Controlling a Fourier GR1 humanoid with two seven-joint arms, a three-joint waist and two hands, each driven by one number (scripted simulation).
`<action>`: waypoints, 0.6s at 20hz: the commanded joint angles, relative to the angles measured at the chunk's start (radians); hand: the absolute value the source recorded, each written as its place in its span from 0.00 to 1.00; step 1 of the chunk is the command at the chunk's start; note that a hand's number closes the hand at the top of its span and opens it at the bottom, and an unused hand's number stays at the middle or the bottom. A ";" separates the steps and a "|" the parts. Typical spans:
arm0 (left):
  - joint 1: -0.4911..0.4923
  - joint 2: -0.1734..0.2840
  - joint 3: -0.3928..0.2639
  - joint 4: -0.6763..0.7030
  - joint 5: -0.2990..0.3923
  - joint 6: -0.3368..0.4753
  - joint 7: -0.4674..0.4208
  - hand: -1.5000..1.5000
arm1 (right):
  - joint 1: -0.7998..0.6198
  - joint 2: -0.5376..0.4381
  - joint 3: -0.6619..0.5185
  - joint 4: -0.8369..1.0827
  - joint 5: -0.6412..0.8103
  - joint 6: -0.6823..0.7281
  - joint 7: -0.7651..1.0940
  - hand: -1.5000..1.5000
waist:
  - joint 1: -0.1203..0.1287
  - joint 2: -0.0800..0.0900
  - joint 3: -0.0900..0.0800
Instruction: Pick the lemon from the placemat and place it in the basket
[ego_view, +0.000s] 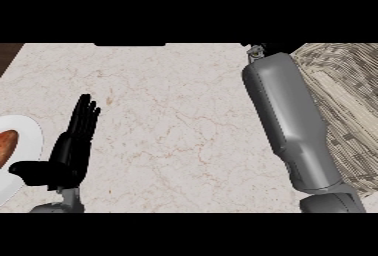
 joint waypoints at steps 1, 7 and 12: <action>0.018 0.015 0.030 0.028 0.036 -0.037 -0.033 0.50 | 0.022 -0.002 -0.045 -0.073 0.031 0.057 0.182 1.00 | -0.008 0.001 0.000; 0.016 -0.016 0.006 0.024 -0.016 0.017 -0.024 0.50 | 0.174 0.013 -0.006 -0.251 0.063 0.129 0.170 1.00 | -0.009 -0.001 0.000; 0.055 0.008 0.004 -0.088 0.010 -0.006 0.041 0.50 | 0.314 0.013 -0.069 -0.411 0.030 0.205 0.068 1.00 | -0.010 -0.005 0.001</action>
